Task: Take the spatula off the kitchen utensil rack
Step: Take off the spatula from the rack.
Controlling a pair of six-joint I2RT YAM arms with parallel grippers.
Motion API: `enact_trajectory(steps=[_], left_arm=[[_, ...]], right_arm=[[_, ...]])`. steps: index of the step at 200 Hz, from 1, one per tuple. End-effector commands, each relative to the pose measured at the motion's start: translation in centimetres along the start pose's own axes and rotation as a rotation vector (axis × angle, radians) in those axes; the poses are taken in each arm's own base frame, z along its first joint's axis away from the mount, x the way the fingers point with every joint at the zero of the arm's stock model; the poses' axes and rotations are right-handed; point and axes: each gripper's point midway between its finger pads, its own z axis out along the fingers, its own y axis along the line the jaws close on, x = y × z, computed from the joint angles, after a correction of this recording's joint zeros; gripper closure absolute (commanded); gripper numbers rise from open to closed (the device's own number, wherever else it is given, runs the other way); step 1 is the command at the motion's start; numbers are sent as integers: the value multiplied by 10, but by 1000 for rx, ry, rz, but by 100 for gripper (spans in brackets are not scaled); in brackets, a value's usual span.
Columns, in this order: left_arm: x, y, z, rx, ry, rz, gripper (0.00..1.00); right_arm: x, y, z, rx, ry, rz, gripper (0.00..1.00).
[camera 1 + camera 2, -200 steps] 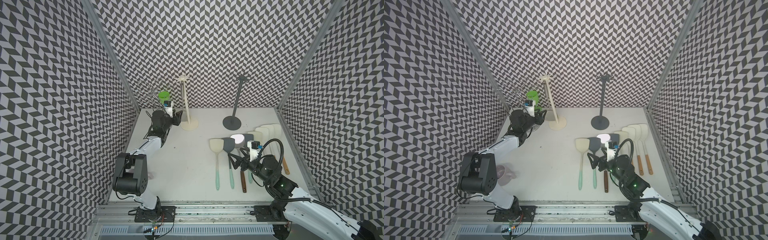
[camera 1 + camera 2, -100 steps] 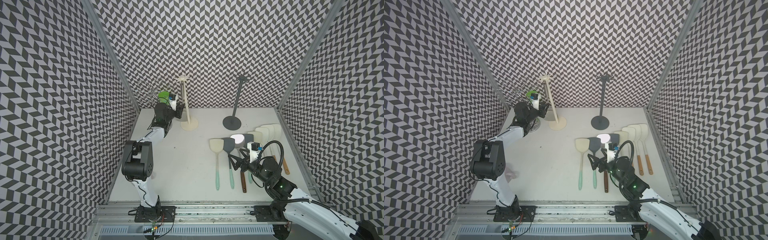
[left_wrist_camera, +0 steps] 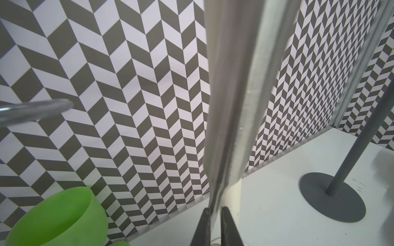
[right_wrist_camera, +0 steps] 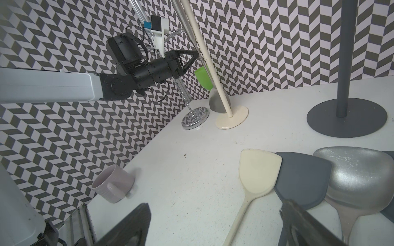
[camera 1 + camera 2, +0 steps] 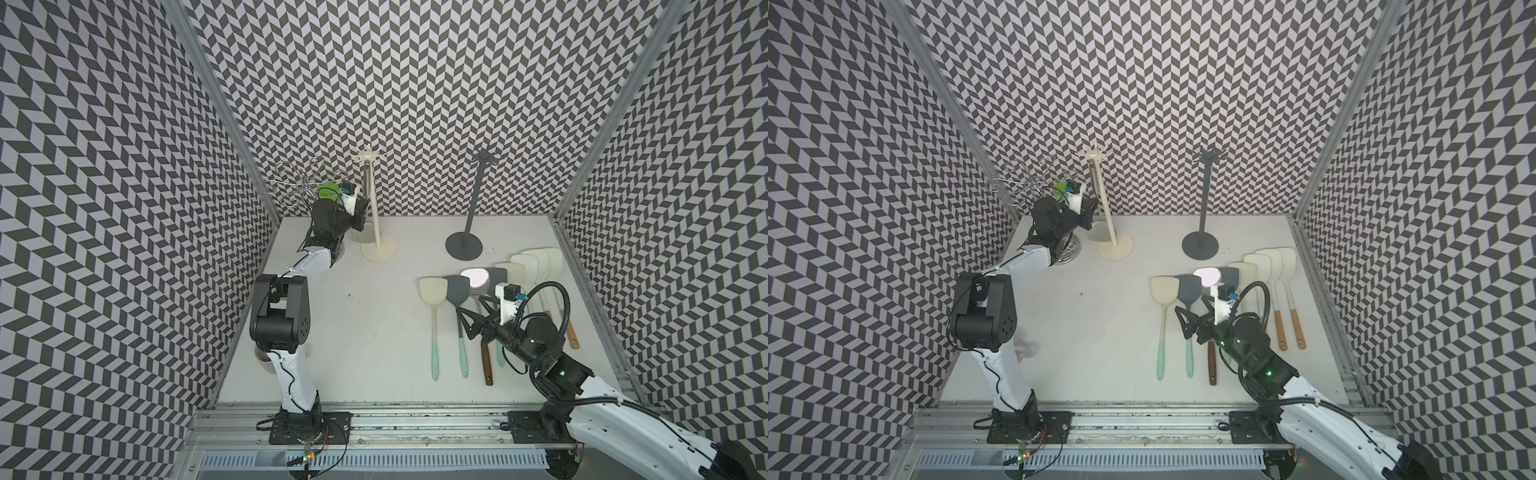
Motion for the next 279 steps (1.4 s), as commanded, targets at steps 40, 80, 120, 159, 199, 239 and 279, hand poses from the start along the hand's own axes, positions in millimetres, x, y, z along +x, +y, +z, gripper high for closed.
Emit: enact_trajectory(steps=[40, 80, 120, 159, 199, 239, 279], left_arm=[[-4, 3, 11, 15, -2, 32, 78], [3, 3, 17, 32, 14, 35, 78], [4, 1, 14, 42, 24, 36, 86], [-1, 0, 6, 28, 59, 50, 92], [-1, 7, 0, -45, 110, 59, 99], [1, 15, -5, -144, 163, 61, 100], [-15, 17, -13, -181, 180, 37, 100]], right_arm=[[-9, 2, 0, -11, -45, -13, 4], [-8, 1, 0, -6, -43, -13, 4], [-9, 1, 0, -5, -43, -15, 5], [-9, 1, 0, -5, -42, -12, 5], [-12, 3, -2, -13, -49, 1, 4], [-13, 4, -4, -9, -44, 4, 5], [-15, 2, -8, -4, -54, 10, 5]])
